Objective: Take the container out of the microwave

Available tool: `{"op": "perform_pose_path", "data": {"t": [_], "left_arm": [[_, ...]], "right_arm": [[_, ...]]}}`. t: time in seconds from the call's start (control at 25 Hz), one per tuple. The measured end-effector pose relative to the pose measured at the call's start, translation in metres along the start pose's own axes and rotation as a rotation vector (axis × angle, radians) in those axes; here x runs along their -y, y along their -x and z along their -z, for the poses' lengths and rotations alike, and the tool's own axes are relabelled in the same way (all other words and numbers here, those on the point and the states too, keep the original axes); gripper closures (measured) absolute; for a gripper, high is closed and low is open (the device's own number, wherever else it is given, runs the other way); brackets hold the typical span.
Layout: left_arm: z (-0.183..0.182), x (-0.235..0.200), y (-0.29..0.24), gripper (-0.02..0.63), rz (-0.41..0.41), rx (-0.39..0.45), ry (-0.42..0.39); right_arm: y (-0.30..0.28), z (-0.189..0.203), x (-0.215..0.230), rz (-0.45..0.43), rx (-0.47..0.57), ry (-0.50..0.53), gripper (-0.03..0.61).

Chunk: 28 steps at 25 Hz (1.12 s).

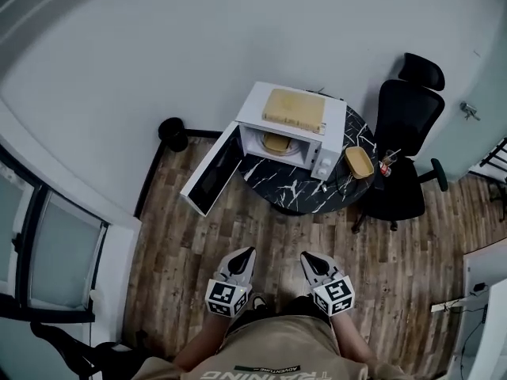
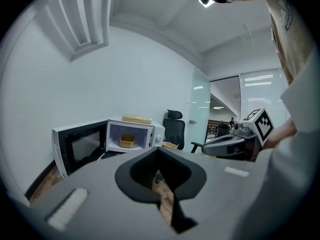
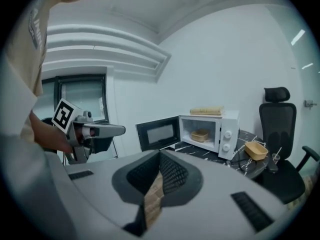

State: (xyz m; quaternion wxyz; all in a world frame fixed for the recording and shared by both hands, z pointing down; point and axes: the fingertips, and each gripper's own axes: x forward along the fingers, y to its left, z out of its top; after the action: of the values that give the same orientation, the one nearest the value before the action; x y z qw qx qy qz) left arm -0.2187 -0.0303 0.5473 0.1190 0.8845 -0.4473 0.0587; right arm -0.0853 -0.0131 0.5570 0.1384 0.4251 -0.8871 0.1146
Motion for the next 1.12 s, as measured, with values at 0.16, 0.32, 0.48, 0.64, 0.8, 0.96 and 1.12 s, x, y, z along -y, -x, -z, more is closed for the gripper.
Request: {"op": "perform_pose_path", "data": {"t": [0.16,0.32,0.48,0.64,0.8,0.96,1.12], "left_arm": [[-0.005,-0.024,-0.015,0.606,0.014,-0.003,-0.009],[0.002,-0.028,-0.034,0.607,0.028,-0.035,-0.005],[0.002,-0.037,-0.053,0.607,0.025,-0.074,-0.006],[-0.013,-0.052,-0.080,0.607,0.004,-0.089,-0.061],[-0.037,-0.064,-0.117,0.607,-0.027,-0.089,-0.097],[-0.050,-0.071,-0.154,0.607,-0.056,-0.101,-0.122],[-0.050,-0.079,-0.196,0.607,-0.069,-0.146,-0.172]], "right_arm": [[-0.026,-0.017,0.007,0.008,0.017,0.005,0.571],[-0.043,-0.023,0.020,0.005,0.031,0.018,0.571],[-0.063,-0.018,0.037,-0.017,0.047,0.002,0.571],[-0.089,-0.018,0.064,-0.055,0.052,-0.018,0.571],[-0.112,-0.037,0.102,-0.101,0.074,-0.006,0.571],[-0.127,-0.051,0.139,-0.141,0.101,-0.023,0.571],[-0.141,-0.053,0.171,-0.174,0.091,-0.004,0.571]]}}
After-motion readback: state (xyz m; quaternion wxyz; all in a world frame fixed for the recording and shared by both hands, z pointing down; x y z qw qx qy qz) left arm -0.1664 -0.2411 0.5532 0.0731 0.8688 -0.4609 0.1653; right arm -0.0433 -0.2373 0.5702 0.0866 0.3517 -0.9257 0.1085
